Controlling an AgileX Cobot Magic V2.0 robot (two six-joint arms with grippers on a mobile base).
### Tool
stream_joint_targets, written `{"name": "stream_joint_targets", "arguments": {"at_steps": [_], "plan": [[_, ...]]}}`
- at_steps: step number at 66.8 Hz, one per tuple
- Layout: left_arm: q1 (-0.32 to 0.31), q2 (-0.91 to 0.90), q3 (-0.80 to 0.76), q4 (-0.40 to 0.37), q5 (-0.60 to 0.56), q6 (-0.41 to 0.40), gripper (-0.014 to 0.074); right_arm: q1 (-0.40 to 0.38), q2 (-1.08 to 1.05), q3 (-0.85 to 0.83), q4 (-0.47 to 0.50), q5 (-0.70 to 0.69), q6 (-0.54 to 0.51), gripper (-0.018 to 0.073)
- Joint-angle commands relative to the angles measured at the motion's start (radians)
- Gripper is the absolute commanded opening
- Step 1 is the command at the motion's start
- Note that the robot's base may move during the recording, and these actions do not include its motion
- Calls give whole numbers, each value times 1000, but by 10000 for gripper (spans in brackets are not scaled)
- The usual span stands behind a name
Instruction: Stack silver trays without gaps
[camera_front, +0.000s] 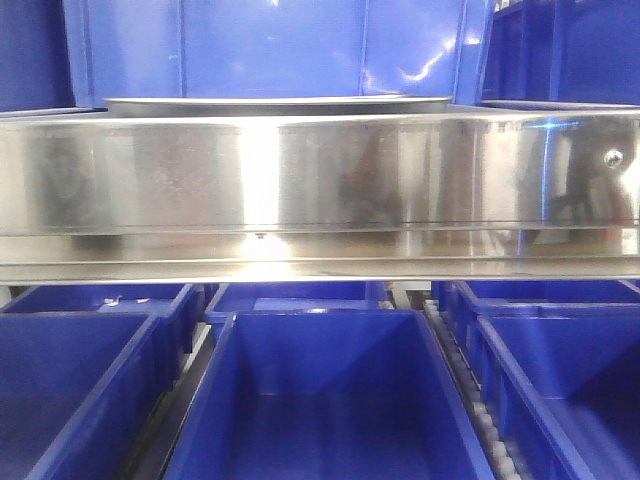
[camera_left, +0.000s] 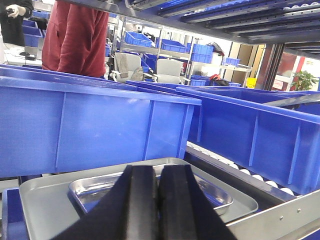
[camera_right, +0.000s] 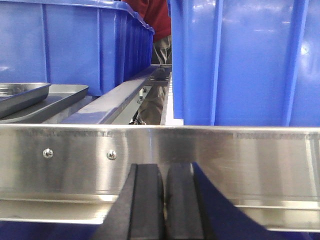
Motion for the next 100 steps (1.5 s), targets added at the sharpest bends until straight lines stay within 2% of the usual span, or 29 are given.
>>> {"name": "stream_joint_targets", "arguments": {"at_steps": [1, 21, 26, 28, 31, 35, 40, 43, 45, 49, 52, 58, 61, 65, 75, 80, 86, 89, 100], "plan": [[-7, -6, -1, 5, -13, 1, -15, -6, -5, 0, 3, -15, -8, -16], [-7, -6, -1, 8, -13, 4, -15, -6, -5, 0, 3, -15, -8, -16], [19, -27, -1, 86, 13, 78, -15, -6, -5, 0, 3, -15, -8, -16], [36, -39, -1, 84, 28, 128, -15, -6, -5, 0, 3, -15, -8, -16], [72, -59, -1, 30, 70, 207, -15, -6, -5, 0, 3, -15, -8, -16], [126, -86, 2, -110, 124, 360, -15, -6, -5, 0, 3, -15, -8, -16], [209, -130, 14, -235, 155, 534, -15, -6, -5, 0, 3, -15, -8, -16], [281, -163, 37, -320, 155, 621, -15, -6, -5, 0, 3, -15, -8, -16], [318, -180, 55, -368, 155, 641, -15, -6, -5, 0, 3, -15, -8, -16], [387, -215, 108, -442, 155, 646, -15, -6, -5, 0, 3, -15, -8, -16], [446, -251, 159, -466, 155, 646, -15, -6, -5, 0, 3, -15, -8, -16], [504, -314, 250, -475, 155, 646, -15, -6, -5, 0, 3, -15, -8, -16], [527, -356, 294, -466, 155, 618, -15, -6, -5, 0, 3, -15, -8, -16], [536, -407, 340, -461, 157, 589, -15, -6, -5, 0, 3, -15, -8, -16], [539, -443, 426, -368, 162, 526, -15, -6, -5, 0, 3, -15, -8, -16], [539, -443, 462, -368, 145, 526, -15, -6, -5, 0, 3, -15, -8, -16], [537, -443, 493, -380, 32, 526, -15, -6, -5, 0, 3, -15, -8, -16], [536, -443, 493, -381, 80, 526, -15, -6, -5, 0, 3, -15, -8, -16], [536, -443, 493, -362, 64, 526, -15, -6, -5, 0, 3, -15, -8, -16]]}}
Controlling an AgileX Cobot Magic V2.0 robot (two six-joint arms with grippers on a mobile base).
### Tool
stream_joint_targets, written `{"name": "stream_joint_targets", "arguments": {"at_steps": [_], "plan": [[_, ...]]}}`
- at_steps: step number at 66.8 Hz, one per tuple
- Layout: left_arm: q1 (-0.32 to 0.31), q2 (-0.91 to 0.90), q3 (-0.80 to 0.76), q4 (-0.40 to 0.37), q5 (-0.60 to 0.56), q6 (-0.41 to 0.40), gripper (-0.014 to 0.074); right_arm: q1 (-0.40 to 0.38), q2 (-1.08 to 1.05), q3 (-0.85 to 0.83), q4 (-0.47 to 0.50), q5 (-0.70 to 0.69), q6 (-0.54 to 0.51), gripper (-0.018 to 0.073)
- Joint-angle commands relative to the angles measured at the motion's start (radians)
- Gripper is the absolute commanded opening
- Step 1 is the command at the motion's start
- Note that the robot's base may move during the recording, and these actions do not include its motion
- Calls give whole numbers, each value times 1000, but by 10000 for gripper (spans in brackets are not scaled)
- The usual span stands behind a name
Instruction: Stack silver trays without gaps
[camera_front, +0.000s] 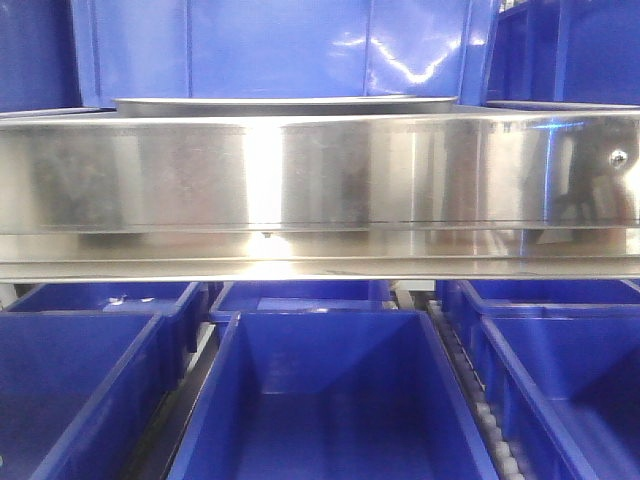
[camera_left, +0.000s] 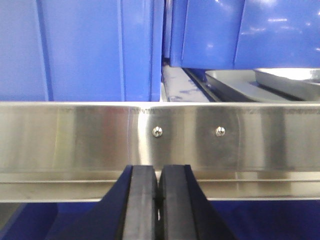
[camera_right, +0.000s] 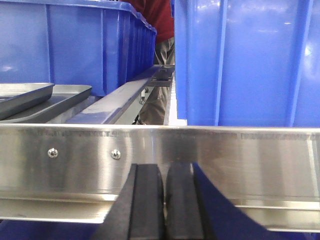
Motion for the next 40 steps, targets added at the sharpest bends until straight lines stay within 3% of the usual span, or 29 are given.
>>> {"name": "stream_joint_targets", "arguments": {"at_steps": [1, 40], "plan": [[1, -5, 0, 12, -39, -8, -15, -6, -3, 0, 3, -17, -6, -16], [1, -5, 0, 12, -72, -8, -15, -6, -3, 0, 3, -17, -6, -16]]}}
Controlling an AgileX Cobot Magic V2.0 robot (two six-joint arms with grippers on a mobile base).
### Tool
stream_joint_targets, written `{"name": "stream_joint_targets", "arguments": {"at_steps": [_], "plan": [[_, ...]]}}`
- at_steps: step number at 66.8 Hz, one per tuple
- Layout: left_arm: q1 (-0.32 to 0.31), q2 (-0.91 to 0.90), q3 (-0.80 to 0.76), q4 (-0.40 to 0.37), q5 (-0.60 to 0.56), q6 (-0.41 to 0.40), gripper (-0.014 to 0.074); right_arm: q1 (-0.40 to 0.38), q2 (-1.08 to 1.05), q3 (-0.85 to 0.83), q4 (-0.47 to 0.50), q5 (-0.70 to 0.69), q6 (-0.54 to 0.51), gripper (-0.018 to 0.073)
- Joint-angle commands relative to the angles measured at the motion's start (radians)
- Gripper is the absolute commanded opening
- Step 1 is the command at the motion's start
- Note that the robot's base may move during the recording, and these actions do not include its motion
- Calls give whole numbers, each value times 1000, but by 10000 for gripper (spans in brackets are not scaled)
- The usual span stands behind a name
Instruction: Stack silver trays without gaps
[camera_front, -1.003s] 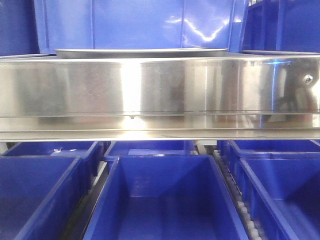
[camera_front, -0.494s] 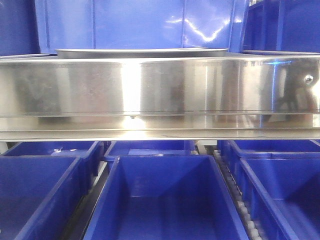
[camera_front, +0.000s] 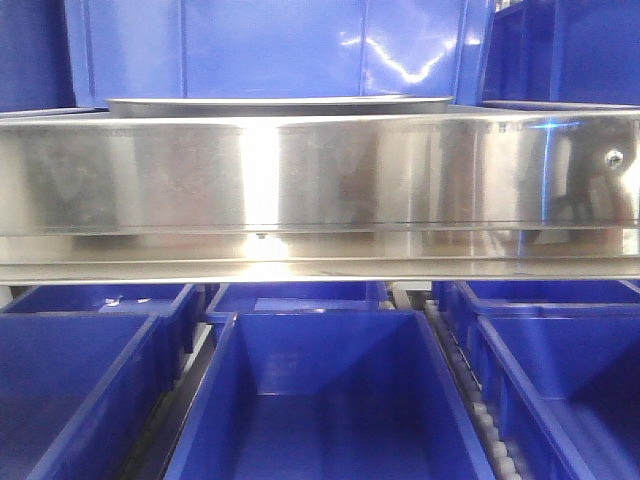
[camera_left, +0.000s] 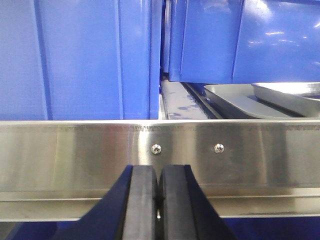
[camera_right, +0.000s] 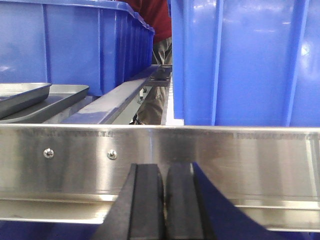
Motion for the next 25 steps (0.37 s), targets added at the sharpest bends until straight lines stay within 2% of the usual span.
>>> {"name": "stream_joint_targets", "arguments": {"at_steps": [1, 25], "plan": [[1, -5, -1, 6, -26, -6, -15, -6, -3, 0, 3, -17, -6, -16], [1, -5, -1, 6, -26, -6, -15, -6, -3, 0, 3, -17, -6, -16]]}}
